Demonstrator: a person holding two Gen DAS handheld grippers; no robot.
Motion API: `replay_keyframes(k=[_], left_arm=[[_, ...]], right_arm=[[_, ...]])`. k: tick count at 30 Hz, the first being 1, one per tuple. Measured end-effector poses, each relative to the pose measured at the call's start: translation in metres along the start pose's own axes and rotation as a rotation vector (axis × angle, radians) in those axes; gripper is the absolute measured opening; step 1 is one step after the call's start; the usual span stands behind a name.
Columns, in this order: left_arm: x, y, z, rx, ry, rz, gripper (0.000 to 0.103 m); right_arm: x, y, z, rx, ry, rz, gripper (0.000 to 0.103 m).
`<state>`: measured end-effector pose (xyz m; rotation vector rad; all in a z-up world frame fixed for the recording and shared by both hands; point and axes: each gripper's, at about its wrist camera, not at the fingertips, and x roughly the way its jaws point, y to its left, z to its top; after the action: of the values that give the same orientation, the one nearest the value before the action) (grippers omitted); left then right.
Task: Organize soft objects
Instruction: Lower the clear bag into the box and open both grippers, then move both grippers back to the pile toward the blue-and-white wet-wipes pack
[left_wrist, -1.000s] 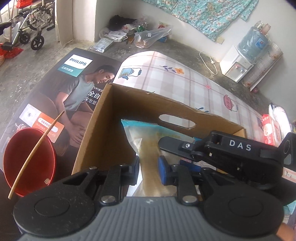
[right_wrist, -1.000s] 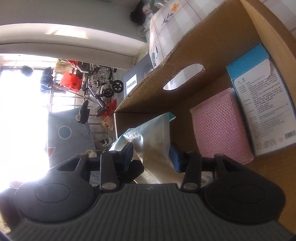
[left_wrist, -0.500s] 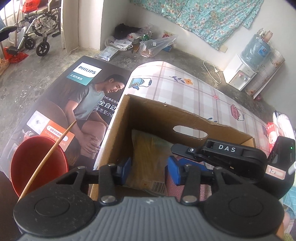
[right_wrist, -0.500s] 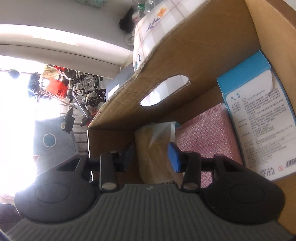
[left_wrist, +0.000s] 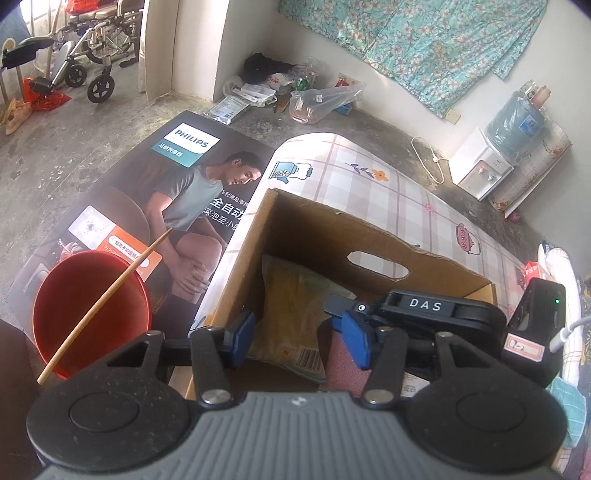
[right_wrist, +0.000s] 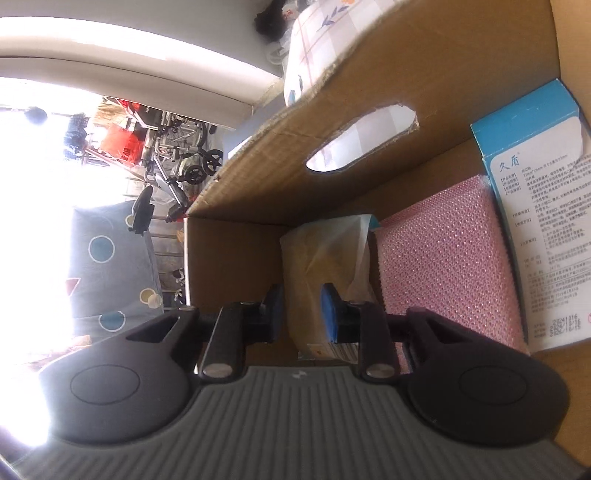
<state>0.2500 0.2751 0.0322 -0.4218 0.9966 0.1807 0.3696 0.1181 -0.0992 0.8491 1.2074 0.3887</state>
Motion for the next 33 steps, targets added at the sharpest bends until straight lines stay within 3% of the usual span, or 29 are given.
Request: replay_keyframes(k=[5, 12, 17, 23, 33], left_arm=[[-0.019, -0.011, -0.014, -0.002, -0.013, -0.041, 0.06], [-0.04, -0.063, -0.036, 0.104, -0.02, -0.114, 0.062], [-0.042, -0.118, -0.056, 0.203, 0.001, -0.194, 0.063], [-0.035, -0.184, -0.082, 0.309, 0.043, -0.237, 0.063], [-0.008, -0.273, -0.124, 0.409, 0.118, -0.272, 0.063]], right_arm=[[-0.059, 0.006, -0.005, -0.043, -0.053, 0.09, 0.033], [-0.175, -0.017, -0.016, -0.103, -0.183, 0.177, 0.041], [-0.242, -0.045, -0.023, -0.121, -0.285, 0.154, 0.043], [-0.302, -0.089, -0.03, -0.101, -0.394, 0.131, 0.049], [-0.358, -0.161, -0.024, -0.025, -0.467, 0.113, 0.058]])
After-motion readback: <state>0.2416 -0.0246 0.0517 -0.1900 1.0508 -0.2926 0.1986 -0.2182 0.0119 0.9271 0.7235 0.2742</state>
